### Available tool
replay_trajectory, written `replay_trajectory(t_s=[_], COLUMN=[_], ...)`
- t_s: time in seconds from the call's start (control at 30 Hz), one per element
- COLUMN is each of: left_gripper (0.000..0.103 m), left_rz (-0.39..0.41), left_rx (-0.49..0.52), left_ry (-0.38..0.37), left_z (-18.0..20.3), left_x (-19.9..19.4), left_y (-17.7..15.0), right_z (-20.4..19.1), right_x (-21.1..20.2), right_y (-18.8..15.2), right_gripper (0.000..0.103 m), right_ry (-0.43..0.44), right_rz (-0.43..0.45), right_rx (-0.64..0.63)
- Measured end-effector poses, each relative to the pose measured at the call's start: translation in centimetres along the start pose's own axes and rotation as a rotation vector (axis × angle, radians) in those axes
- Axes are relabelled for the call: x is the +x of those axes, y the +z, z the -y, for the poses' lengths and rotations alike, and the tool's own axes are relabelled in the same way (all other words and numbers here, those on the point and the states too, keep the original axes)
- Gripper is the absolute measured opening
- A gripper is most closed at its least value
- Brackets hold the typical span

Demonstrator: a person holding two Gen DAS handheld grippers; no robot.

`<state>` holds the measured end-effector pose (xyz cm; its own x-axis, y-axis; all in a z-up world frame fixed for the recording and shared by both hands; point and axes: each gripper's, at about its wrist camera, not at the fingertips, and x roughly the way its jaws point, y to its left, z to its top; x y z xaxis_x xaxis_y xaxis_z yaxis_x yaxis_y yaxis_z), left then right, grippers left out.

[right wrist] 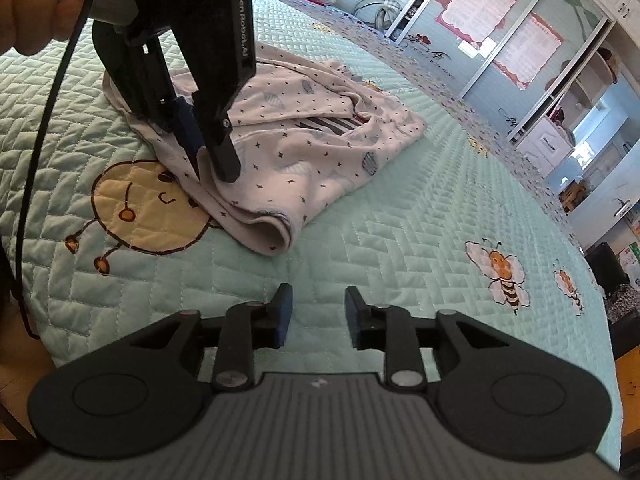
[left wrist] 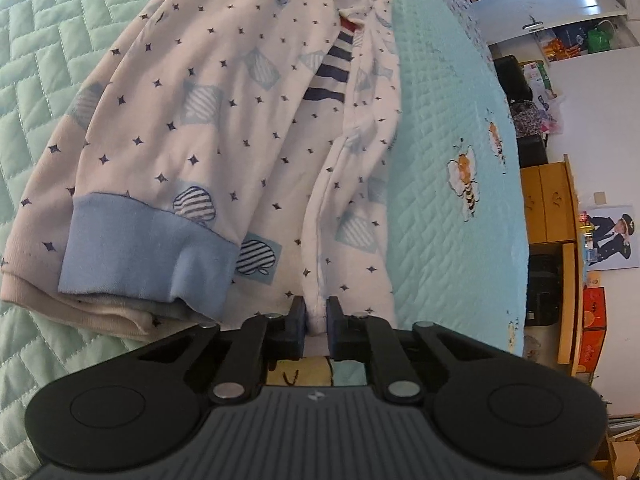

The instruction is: Fold clothes

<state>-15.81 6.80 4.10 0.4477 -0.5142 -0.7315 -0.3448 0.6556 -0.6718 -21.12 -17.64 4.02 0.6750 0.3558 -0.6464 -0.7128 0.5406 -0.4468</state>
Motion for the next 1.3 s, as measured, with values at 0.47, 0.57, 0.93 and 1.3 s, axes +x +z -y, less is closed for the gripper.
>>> replay_trajectory(t_s=[0.47,0.57,0.93,1.3], left_gripper=[0.007,0.007,0.007,0.007], left_rz=[0.057,0.040,-0.008,-0.028], left_rx=[0.038,0.047,0.064,0.047], left_ry=[-0.114,-0.109,-0.129,-0.164], left_z=[6.7,7.2,6.5,5.1], left_x=[-3.2,-2.4,-2.4,-2.0], left_y=[0.9,0.5,1.3,1.1], right_z=[1.9,1.7,-4.5,-7.5], right_x=[-2.9,-4.7,0.0,2.5], right_y=[-0.2,0.7,4.8,3.3], right_gripper=[0.040,0.040,0.015,0.014], right_ry=[0.024,0.094,0.082,-0.197], right_rz=[0.111,0.207,0.214,0.037], right_rx=[0.110,0.110,-0.174,-0.331])
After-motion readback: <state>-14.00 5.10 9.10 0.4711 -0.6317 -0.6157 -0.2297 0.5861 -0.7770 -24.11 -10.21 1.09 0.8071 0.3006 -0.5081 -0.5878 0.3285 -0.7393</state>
